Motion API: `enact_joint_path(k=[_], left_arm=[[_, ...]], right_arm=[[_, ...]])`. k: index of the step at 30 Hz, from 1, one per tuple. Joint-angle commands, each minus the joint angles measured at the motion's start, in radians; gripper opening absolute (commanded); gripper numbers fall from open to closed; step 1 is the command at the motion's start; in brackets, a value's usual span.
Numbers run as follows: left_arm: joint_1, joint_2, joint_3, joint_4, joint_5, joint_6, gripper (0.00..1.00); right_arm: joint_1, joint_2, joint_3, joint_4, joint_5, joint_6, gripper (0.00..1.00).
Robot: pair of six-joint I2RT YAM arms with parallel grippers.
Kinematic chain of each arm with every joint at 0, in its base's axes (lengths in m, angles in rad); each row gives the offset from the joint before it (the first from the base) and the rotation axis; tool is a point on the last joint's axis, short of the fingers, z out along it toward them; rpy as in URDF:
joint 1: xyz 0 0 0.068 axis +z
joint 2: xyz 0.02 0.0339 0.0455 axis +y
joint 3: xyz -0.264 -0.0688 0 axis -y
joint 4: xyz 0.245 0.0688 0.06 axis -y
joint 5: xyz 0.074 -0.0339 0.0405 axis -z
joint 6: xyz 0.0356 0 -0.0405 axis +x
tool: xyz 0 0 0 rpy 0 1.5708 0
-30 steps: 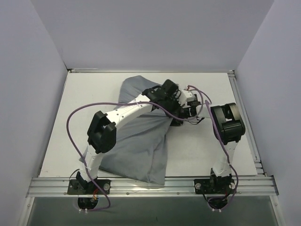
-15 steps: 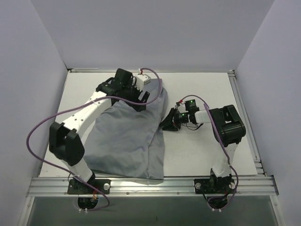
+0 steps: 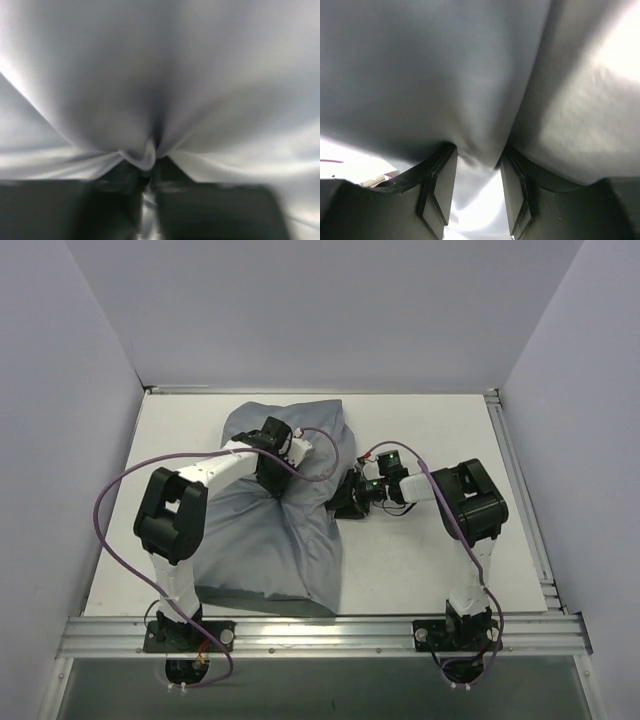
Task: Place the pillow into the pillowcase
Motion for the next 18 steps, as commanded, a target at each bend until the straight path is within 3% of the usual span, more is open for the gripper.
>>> enact_joint_path(k=[1,5,8,15,17,18], left_arm=[[-0.104,0.032,0.102,0.031,0.227,0.037,0.0],[-0.285,-0.08,0.197,0.034,0.408,-0.023,0.0],[-0.365,-0.134,0.254,0.038,0.433,-0.096,0.0],[-0.289,-0.206,0.159,0.149,0.423,-0.143,0.0],[-0.223,-0.183,0.194,0.089,0.413,-0.103,0.0],[-0.203,-0.161,0.206,0.069,0.422,-0.087,0.0]], right_arm=[[0.01,0.059,0.028,0.038,0.071,0.032,0.41],[0.022,0.05,0.089,0.084,0.063,0.11,0.4],[0.037,0.044,0.126,0.166,0.051,0.215,0.41],[0.033,0.042,0.091,0.329,-0.007,0.326,0.43],[-0.022,-0.031,0.016,0.236,-0.05,0.259,0.47],[-0.056,-0.062,0.011,0.132,-0.047,0.066,0.5]])
